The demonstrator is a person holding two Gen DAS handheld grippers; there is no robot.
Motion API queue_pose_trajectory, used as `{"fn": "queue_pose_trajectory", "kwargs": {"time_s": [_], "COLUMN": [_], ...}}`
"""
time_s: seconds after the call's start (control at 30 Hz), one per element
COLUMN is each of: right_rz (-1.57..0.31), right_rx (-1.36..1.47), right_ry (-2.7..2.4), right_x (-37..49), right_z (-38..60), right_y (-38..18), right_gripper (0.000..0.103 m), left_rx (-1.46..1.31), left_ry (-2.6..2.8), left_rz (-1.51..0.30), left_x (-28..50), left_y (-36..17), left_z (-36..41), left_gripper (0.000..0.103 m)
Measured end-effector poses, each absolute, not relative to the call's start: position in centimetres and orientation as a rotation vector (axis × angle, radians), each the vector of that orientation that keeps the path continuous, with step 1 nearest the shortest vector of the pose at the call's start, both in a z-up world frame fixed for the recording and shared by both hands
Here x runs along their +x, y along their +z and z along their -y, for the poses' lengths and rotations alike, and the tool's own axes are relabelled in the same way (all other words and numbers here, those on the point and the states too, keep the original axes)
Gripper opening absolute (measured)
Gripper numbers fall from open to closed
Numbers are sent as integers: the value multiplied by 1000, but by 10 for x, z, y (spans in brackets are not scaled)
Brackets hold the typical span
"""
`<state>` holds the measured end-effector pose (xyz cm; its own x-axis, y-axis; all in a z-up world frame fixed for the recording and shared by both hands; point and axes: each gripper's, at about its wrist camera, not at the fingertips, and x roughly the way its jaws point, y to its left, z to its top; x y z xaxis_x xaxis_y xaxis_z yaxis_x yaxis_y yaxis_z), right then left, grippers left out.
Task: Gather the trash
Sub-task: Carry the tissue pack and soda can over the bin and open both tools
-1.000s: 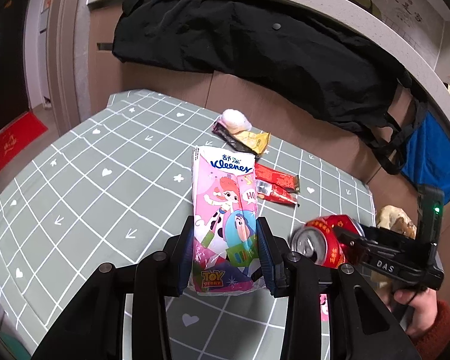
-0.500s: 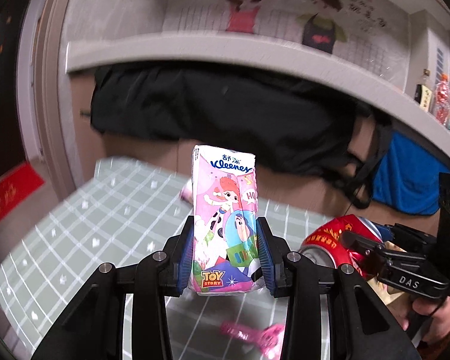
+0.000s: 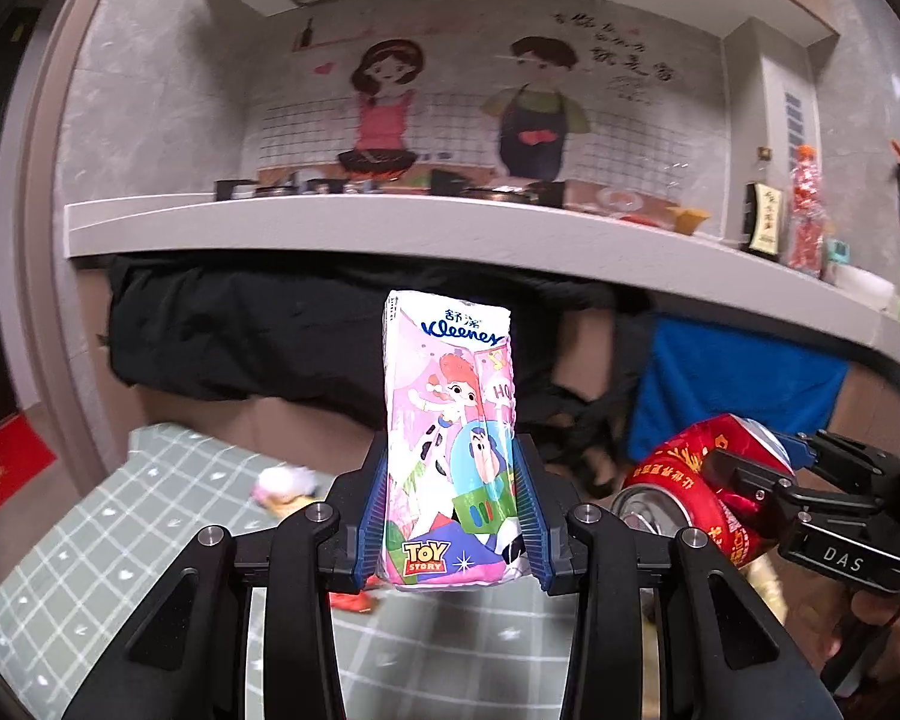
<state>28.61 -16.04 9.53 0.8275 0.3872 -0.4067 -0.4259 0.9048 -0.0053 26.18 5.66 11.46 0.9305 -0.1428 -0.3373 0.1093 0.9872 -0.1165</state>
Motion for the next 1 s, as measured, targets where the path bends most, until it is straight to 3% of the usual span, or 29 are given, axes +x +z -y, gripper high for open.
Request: {"fn": "queue_pose_trajectory", "kwargs": {"time_s": [0.53,1.0], "right_rz": [-363,-418], "right_rx": [-31,41], "right_ry": [185,119], "right_x": [257,261], "right_z": [286,332], "right_y": [104,73], "right_gripper": [46,46], "left_rx": [-68,-75], "left_ry": [-358,-437], "left_rz": [-411,-547], "left_x": [275,297], "left_y": [96,58], "left_z": [72,114], "left_gripper": [39,40]}}
